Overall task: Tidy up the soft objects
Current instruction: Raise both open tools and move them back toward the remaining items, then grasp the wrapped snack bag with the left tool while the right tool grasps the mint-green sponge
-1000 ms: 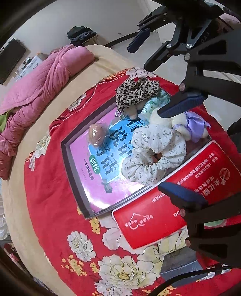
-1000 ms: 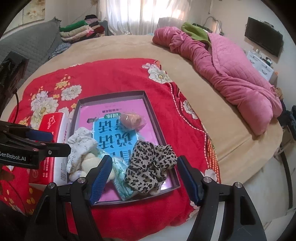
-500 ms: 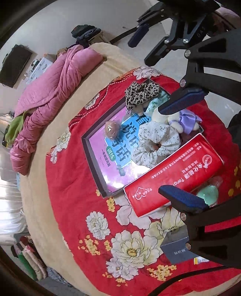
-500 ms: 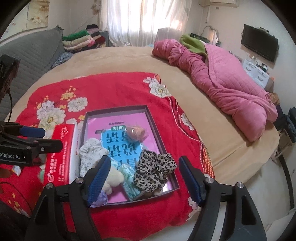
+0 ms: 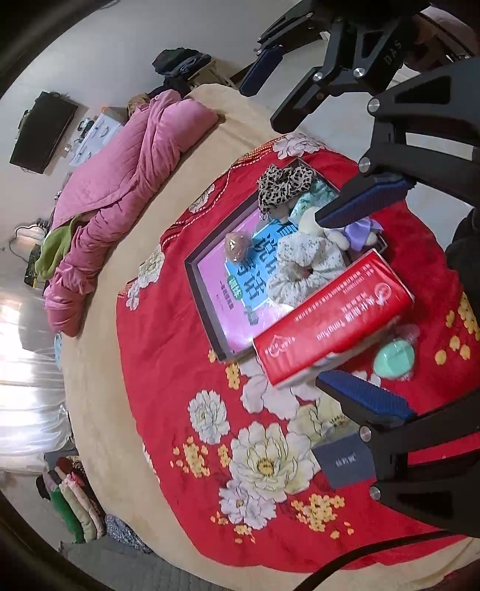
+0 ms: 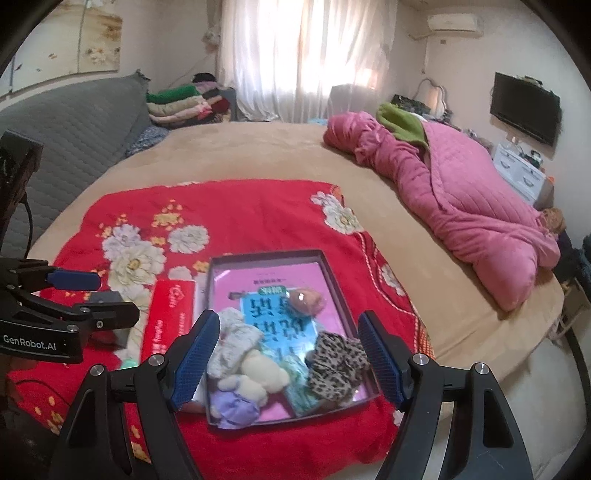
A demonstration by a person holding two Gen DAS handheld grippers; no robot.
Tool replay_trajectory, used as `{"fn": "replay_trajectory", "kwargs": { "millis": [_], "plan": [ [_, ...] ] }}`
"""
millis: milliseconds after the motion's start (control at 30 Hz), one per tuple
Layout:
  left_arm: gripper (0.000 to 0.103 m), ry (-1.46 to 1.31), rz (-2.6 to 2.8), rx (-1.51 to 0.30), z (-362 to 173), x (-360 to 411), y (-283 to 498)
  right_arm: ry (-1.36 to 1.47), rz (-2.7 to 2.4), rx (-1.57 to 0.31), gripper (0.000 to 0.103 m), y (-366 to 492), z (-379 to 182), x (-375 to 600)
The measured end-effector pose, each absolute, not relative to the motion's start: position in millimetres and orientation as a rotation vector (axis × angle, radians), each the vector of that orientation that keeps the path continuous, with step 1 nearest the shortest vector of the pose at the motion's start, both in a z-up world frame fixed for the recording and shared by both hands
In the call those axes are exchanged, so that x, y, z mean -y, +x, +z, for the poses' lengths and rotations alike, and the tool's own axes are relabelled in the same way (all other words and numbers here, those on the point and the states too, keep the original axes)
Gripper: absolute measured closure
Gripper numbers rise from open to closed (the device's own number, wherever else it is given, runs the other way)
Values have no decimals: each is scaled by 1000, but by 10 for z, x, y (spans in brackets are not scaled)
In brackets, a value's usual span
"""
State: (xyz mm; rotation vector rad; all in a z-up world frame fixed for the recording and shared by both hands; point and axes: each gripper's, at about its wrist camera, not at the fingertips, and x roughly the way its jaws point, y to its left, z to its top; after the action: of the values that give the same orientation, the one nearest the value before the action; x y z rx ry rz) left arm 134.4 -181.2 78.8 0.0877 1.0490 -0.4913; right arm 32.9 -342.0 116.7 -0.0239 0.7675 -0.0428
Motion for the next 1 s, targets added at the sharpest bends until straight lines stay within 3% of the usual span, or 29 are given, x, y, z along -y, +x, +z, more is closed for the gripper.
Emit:
{"fn": "replay_trajectory", "kwargs": {
  "millis": [600,1000],
  "plan": [
    [24,28,-370,-989,1007,837,1177,-105,154,-731,25,412,1352,2372],
    [24,-53,-221,-1037,699,-133,1153,-216,269,-798,24,506,1041,1654]
  ]
}}
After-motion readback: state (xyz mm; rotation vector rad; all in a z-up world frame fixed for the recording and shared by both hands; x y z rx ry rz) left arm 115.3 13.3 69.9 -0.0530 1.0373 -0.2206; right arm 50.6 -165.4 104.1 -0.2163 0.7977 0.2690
